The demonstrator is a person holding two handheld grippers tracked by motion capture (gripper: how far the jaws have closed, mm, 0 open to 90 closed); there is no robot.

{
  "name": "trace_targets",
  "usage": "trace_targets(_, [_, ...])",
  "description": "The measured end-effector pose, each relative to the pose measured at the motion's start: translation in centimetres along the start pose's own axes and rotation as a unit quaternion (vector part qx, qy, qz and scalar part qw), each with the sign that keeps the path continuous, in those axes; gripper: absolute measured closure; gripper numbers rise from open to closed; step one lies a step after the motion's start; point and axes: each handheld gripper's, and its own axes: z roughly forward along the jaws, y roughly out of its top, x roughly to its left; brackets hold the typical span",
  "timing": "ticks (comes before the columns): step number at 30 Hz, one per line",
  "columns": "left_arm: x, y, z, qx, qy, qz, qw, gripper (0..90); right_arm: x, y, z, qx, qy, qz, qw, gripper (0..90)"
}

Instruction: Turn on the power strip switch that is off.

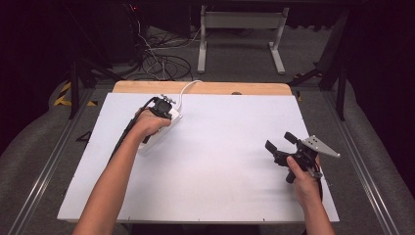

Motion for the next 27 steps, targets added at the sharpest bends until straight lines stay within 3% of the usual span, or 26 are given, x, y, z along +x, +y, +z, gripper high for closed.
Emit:
trace_targets(11, [0.0,-0.1,0.0,-0.003,0.001,-0.001,1.0000,90.0,0.2,0.0,-0.1,0.002,-0.002,0.001,1.0000,4.3])
trace_targets(18, [0.0,-0.5,0.0,-0.019,0.002,-0.004,0.9998,90.0,0.2,0.1,-0.4,0.001,-0.003,0.001,1.0000,4.3])
trace_targets(20, [0.2,-0.6,-0.1,-0.028,-0.003,-0.021,0.9994,90.0,0.2,0.1,-0.5,0.000,-0.002,0.001,1.0000,4.3])
trace_targets(23, [0.3,-0.7,-0.1,-0.040,0.009,-0.032,0.9986,85.8,0.3,0.1,-0.5,-0.002,-0.002,0.000,1.0000,4.4])
trace_targets(24, [0.6,-0.7,-0.1,-0.046,0.005,-0.050,0.9977,83.5,0.3,0.1,-0.5,-0.002,-0.003,0.001,1.0000,4.3])
trace_targets(27, [1.0,-1.0,-0.3,-0.071,0.000,-0.074,0.9947,83.2,0.3,0.1,-0.5,0.000,-0.001,0.001,1.0000,4.4])
